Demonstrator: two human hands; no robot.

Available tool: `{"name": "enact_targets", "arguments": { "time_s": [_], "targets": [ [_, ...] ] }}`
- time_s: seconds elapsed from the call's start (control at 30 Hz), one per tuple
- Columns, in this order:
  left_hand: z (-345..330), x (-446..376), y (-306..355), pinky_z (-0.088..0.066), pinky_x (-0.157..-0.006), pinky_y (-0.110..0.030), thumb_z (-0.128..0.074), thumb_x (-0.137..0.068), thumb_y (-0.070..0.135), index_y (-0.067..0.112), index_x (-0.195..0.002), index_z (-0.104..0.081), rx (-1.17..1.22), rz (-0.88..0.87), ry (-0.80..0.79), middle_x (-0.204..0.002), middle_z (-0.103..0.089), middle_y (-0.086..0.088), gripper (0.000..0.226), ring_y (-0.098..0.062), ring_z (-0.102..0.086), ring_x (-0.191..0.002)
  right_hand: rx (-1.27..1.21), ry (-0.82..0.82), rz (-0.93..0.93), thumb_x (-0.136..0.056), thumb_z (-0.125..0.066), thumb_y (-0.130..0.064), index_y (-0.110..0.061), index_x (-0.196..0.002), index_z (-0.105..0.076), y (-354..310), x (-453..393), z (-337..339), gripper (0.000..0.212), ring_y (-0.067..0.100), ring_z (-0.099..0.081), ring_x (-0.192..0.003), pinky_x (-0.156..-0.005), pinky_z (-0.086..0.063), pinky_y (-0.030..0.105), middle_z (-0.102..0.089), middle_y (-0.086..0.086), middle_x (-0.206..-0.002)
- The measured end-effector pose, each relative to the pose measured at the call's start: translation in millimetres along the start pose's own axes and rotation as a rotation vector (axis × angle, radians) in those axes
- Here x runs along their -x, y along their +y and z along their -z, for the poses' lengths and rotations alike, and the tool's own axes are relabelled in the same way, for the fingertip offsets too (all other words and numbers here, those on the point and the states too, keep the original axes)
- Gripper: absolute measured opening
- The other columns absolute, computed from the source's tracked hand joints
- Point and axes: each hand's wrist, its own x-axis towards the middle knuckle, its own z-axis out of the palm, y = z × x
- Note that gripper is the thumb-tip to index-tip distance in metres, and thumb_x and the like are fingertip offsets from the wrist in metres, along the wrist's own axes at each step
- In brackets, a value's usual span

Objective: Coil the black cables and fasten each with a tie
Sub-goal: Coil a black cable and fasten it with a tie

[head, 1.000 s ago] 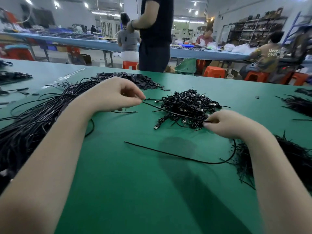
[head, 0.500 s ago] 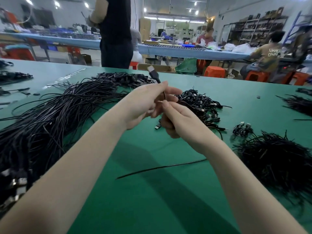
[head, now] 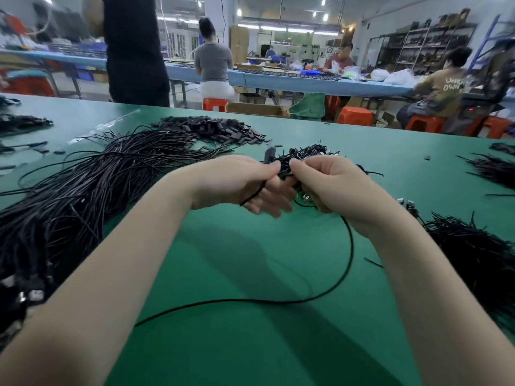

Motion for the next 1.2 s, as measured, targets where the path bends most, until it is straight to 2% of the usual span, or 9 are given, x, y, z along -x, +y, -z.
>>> {"name": "enact_targets", "arguments": {
  "time_s": [0.17,0.3,0.47,0.57,0.63,0.77,0.93,1.07,1.2],
  "targets": [
    [0.2,-6.8,5.5,-0.055,-0.071,-0.018,-0.033,-0.104,0.033,0.009,-0.113,-0.062,0.306,-0.201,0.330,-0.107,-0.072,-0.002,0.039,-0.005,-0.070,-0.085,-0.460,-0.322,0.009,-0.103,-0.038,-0.032,-0.020,-0.086,-0.060,-2.8,5.6,-19.3,0.030,0.010,-0.029,-0.044,-0.044,-0.029,0.020,-0.039,-0.007,-0.056],
    [10.1,-0.8,14.0,-0.055,-0.078,-0.022,-0.029,-0.103,0.038,0.012,-0.118,-0.064,0.587,-0.436,0.288,-0.110,-0.072,-0.003,0.045,-0.012,-0.069,-0.099,-0.478,-0.638,-0.109,-0.101,-0.041,-0.035,-0.023,-0.095,-0.068,20.5,6.1,-27.2,0.030,0.012,-0.035,-0.052,-0.054,-0.037,0.022,-0.039,-0.005,-0.064],
    [28.2,25.1,11.8,-0.051,-0.058,-0.022,-0.043,-0.094,0.038,0.016,-0.084,-0.076,0.378,-0.361,-0.088,-0.062,-0.067,0.003,0.040,-0.013,-0.063,-0.057,-0.046,-0.172,-0.138,-0.089,-0.059,-0.049,-0.014,-0.068,-0.050,31.8,-1.4,-20.3,0.042,0.012,-0.028,-0.050,-0.051,-0.027,0.024,-0.032,-0.006,-0.056],
    [27.6,23.4,4.0,-0.052,-0.058,-0.021,-0.046,-0.092,0.044,0.011,-0.098,-0.075,0.034,-0.072,-0.255,-0.077,-0.073,-0.007,0.045,-0.018,-0.069,-0.066,-0.095,0.038,-0.030,-0.088,-0.061,-0.050,-0.017,-0.062,-0.043,18.6,-3.3,-5.1,0.045,0.012,-0.028,-0.048,-0.050,-0.026,0.025,-0.032,-0.006,-0.053],
    [18.9,12.3,0.1,-0.054,-0.064,-0.020,-0.046,-0.090,0.046,0.011,-0.106,-0.071,0.018,0.029,-0.126,-0.097,-0.075,-0.008,0.045,-0.019,-0.072,-0.087,-0.241,0.009,0.041,-0.096,-0.052,-0.043,-0.019,-0.063,-0.052,4.1,-1.2,-4.4,0.040,0.009,-0.029,-0.044,-0.046,-0.027,0.021,-0.035,-0.008,-0.052],
    [11.5,-2.7,3.3,-0.057,-0.084,-0.025,-0.036,-0.101,0.037,0.012,-0.113,-0.062,0.430,-0.171,0.189,-0.108,-0.073,-0.002,0.038,-0.011,-0.069,-0.100,-0.387,-0.252,0.113,-0.103,-0.039,-0.032,-0.016,-0.096,-0.064,-7.7,6.4,-20.5,0.031,0.008,-0.031,-0.046,-0.045,-0.031,0.017,-0.040,-0.009,-0.057],
    [23.0,14.2,14.5,-0.054,-0.076,-0.020,-0.029,-0.102,0.039,0.015,-0.117,-0.066,0.640,-0.448,0.093,-0.100,-0.074,0.005,0.047,-0.007,-0.069,-0.091,-0.237,-0.516,-0.077,-0.101,-0.041,-0.038,-0.022,-0.089,-0.065,18.5,6.5,-38.0,0.031,0.012,-0.025,-0.050,-0.051,-0.026,0.023,-0.030,-0.003,-0.063],
    [26.9,28.7,13.5,-0.046,-0.056,-0.018,-0.043,-0.091,0.040,0.018,-0.087,-0.078,0.368,-0.404,-0.049,-0.056,-0.062,0.008,0.041,-0.007,-0.056,-0.052,0.067,-0.082,-0.131,-0.090,-0.056,-0.052,-0.014,-0.071,-0.052,30.3,-0.9,-27.5,0.043,0.012,-0.027,-0.050,-0.050,-0.023,0.026,-0.032,-0.002,-0.059],
    [15.1,16.8,3.1,-0.049,-0.058,-0.015,-0.043,-0.092,0.050,0.015,-0.102,-0.073,-0.157,0.062,-0.168,-0.084,-0.075,-0.002,0.047,-0.011,-0.070,-0.071,-0.104,0.169,-0.057,-0.087,-0.060,-0.053,-0.017,-0.065,-0.052,13.6,-2.7,-5.2,0.043,0.011,-0.026,-0.047,-0.052,-0.024,0.027,-0.032,-0.005,-0.055]
  ]
}}
